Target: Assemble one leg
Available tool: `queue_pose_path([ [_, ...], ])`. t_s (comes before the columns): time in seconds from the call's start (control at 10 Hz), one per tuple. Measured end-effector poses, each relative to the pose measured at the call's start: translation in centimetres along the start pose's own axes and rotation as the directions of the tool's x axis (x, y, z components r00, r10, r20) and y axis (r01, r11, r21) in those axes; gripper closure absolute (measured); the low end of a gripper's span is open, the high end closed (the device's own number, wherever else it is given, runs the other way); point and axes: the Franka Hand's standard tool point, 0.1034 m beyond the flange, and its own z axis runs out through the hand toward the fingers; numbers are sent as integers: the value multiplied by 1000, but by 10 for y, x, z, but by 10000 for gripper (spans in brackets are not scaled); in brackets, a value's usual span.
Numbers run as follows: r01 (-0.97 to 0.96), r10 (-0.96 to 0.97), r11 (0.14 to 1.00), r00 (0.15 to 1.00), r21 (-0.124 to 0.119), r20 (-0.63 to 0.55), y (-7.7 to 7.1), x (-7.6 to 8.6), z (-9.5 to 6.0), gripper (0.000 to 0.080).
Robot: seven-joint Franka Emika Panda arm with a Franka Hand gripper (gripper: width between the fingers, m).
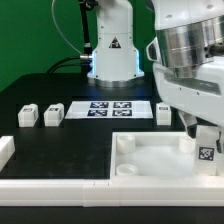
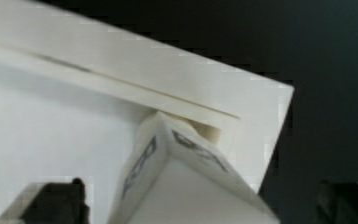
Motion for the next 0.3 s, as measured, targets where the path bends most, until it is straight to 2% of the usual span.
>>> queue_pose_path([
  [0.2,-8,8,1000,1000,10,2,-2,-9,-12,151],
  [0.3,-5,5,1000,1000,8,2,-1,-8,-10,151],
])
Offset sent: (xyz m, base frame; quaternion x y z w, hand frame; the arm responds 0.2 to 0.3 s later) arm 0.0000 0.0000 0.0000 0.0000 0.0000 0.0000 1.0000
